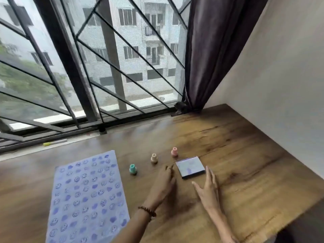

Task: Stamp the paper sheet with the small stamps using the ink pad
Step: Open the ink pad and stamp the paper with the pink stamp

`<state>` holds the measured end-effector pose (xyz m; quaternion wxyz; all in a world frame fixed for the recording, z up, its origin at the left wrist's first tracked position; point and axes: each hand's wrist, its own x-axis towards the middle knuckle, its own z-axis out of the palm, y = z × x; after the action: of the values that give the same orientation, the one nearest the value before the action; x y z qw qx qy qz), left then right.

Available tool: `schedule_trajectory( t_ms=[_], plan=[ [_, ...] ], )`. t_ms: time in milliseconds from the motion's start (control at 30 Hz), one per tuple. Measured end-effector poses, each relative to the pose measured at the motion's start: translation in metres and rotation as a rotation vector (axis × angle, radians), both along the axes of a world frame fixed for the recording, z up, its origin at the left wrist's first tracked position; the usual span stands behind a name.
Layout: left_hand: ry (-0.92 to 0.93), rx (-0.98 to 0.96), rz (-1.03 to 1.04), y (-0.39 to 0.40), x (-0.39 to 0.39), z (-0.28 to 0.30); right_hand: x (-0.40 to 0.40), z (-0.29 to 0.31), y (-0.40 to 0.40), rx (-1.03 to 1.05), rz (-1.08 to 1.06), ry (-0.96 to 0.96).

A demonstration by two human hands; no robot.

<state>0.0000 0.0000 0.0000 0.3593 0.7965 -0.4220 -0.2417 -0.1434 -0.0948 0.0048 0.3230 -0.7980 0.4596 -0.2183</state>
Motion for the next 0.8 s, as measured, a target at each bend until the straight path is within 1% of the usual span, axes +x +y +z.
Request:
schedule_trajectory(
  t_ms=[67,167,233,333,433,500,600,700,800],
  plan=[
    [-0.013,-0.017,0.029,-0.015,0.004,0.001,0.001,-0.002,-0.012,0.023,0.009,0.002],
    [0.021,0.015,0.027,-0.024,0.006,0.008,0.003,-0.004,-0.023,0.006,0.052,0.041],
    [0.048,0.009,0.029,-0.019,0.004,0.008,0.002,-0.007,-0.021,-0.014,0.062,0.026],
    [0.098,-0.018,0.087,-0.005,0.003,0.007,0.002,-0.007,-0.013,-0.049,0.065,0.008],
    [0.155,-0.046,0.160,0.023,0.000,0.003,0.004,-0.004,0.010,-0.118,0.126,-0.015],
    [0.154,-0.054,0.243,0.044,-0.001,0.000,0.005,-0.004,0.029,-0.155,0.158,-0.020],
    [0.158,-0.079,0.329,0.065,0.001,0.002,0.007,-0.007,0.054,-0.145,0.211,-0.020],
    [0.200,-0.099,0.369,0.077,0.002,0.003,0.009,-0.008,0.076,-0.149,0.241,-0.019],
    [0.223,-0.132,0.393,0.084,-0.001,0.005,0.012,-0.006,0.088,-0.193,0.213,-0.006]
  ],
)
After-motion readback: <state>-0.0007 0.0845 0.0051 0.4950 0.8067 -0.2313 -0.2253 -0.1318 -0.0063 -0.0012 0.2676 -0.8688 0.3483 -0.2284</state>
